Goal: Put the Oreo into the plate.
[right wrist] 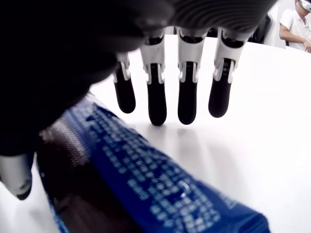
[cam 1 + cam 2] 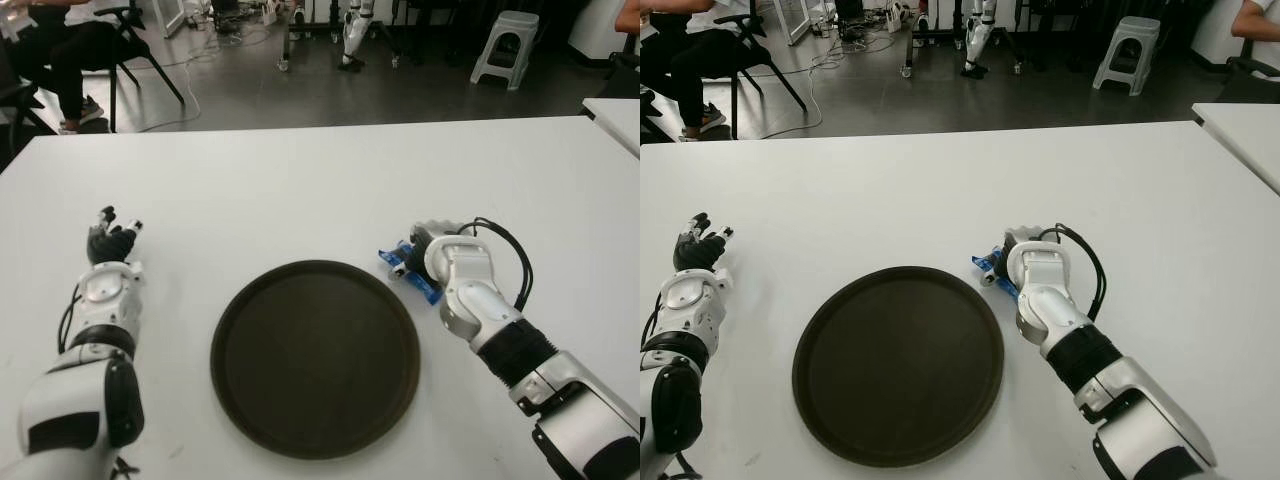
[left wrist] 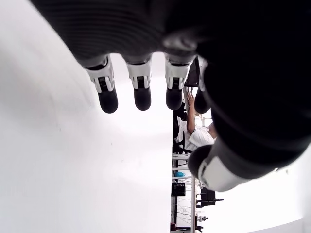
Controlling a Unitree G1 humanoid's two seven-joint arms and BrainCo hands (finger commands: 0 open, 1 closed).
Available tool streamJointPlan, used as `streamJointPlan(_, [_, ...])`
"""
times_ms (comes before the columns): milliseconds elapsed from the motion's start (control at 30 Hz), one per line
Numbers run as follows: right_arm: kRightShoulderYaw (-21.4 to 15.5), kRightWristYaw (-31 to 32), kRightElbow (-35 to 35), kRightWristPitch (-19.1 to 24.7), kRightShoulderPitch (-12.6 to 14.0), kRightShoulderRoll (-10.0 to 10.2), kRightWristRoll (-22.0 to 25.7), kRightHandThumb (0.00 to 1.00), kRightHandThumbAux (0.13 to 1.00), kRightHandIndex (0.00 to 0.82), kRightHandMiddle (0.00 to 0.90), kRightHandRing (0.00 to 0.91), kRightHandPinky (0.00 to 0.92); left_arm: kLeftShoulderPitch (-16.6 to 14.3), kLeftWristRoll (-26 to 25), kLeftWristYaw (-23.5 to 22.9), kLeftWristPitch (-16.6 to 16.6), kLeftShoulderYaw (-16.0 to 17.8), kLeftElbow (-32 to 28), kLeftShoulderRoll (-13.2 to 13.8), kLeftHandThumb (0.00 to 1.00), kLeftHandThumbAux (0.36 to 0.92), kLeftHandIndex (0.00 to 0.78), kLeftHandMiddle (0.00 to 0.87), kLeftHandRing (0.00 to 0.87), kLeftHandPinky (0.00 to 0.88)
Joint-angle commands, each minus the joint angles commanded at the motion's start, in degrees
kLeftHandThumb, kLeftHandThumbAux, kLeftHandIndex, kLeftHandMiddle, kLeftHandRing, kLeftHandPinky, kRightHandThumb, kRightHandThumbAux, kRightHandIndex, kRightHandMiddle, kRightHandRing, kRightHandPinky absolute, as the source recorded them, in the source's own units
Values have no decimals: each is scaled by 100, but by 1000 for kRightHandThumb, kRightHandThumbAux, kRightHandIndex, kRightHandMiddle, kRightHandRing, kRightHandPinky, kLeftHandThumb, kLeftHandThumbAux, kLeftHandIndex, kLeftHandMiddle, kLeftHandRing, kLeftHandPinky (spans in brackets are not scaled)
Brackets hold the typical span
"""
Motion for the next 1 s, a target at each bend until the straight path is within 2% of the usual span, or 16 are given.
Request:
streamJointPlan(467, [-66, -544, 442, -57, -104, 174, 223, 0, 537, 293, 291, 304, 350, -2, 21, 27, 30, -3, 2, 1, 22, 751, 0, 0, 5, 36])
streamJointPlan(767, [-57, -846, 965, -178, -257, 316, 458, 0, 536, 275, 289, 315, 359, -10, -14, 23, 35, 14, -8, -10, 19, 762, 0, 0, 4, 46])
streamJointPlan(1000, [-44, -1076, 1105, -315, -261, 326, 545, 0, 572, 362, 369, 429, 439, -6, -5, 20, 17, 6, -11, -11, 25, 769, 0, 0, 1, 37])
